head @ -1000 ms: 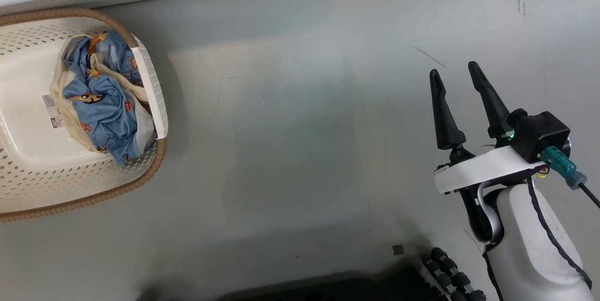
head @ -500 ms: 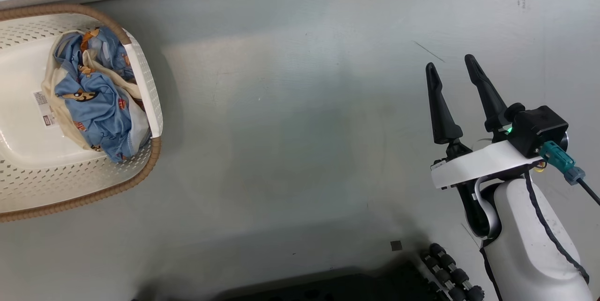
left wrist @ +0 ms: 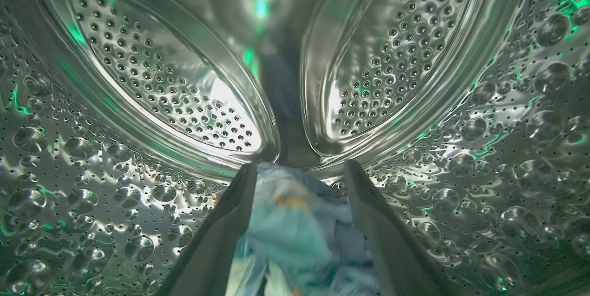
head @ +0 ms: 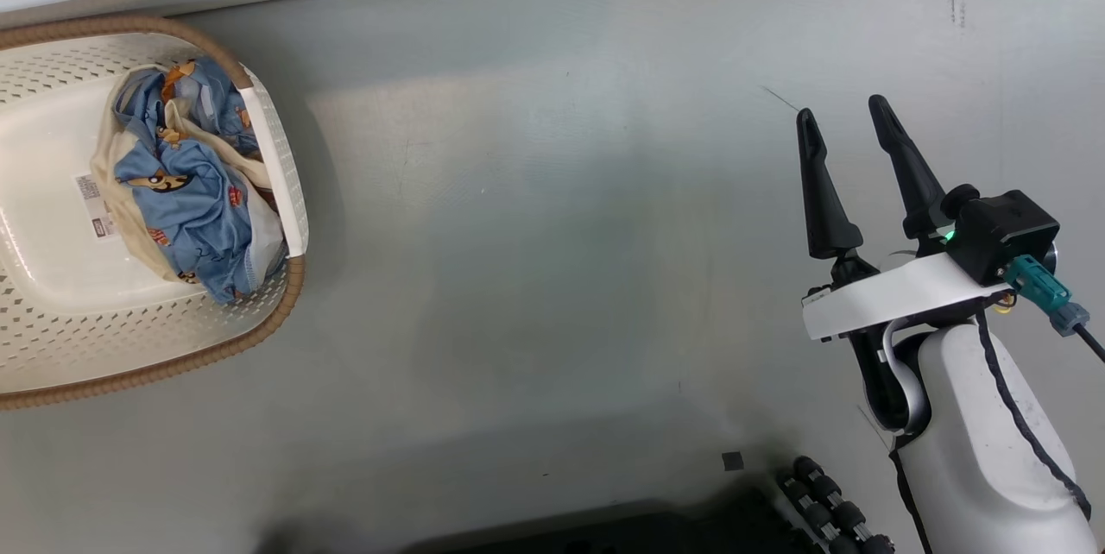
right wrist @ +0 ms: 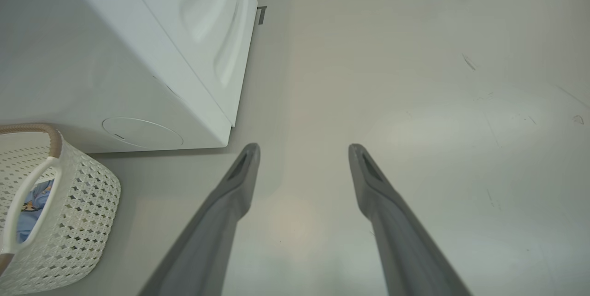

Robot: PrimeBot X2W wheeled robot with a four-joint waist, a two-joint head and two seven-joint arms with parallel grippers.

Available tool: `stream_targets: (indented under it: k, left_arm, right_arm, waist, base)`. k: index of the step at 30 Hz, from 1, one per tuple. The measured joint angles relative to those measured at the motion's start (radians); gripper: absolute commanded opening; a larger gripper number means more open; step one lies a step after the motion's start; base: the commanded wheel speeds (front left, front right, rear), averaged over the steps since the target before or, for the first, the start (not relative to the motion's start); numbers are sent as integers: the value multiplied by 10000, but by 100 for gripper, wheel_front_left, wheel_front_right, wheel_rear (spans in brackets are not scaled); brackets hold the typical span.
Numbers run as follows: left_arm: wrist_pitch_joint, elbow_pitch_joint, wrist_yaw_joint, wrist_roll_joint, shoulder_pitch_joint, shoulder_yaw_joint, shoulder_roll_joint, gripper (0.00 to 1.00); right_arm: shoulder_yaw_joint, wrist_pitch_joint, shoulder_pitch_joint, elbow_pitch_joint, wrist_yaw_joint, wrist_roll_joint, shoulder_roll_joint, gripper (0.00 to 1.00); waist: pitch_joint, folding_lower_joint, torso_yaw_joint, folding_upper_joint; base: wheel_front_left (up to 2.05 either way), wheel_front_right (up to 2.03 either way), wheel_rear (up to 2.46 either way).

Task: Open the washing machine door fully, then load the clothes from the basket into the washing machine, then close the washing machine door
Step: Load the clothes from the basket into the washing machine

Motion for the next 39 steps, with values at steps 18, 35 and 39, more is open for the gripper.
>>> stream_targets:
  k: [18, 35, 39]
  left_arm:
    - [-878, 917, 0, -221, 1197, -54, -497, 100]
    - [-1352, 1266, 0, -497, 3420, -104, -869, 100]
    - [-1352, 1204, 0, -497, 3958, -105, -872, 100]
  right_arm:
    - [-416, 0, -212, 121, 0, -6, -244, 100]
    - [-470, 0, -44, 667, 0, -6, -242, 100]
    - [-476, 0, 246, 809, 0, -6, -242, 100]
  waist:
    - [-986, 0, 435, 0]
    - [-2696, -1, 653, 0]
    - [-3231, -1, 684, 0]
  base:
    - [0, 0, 0]
    - [0, 0, 0]
    - [0, 0, 0]
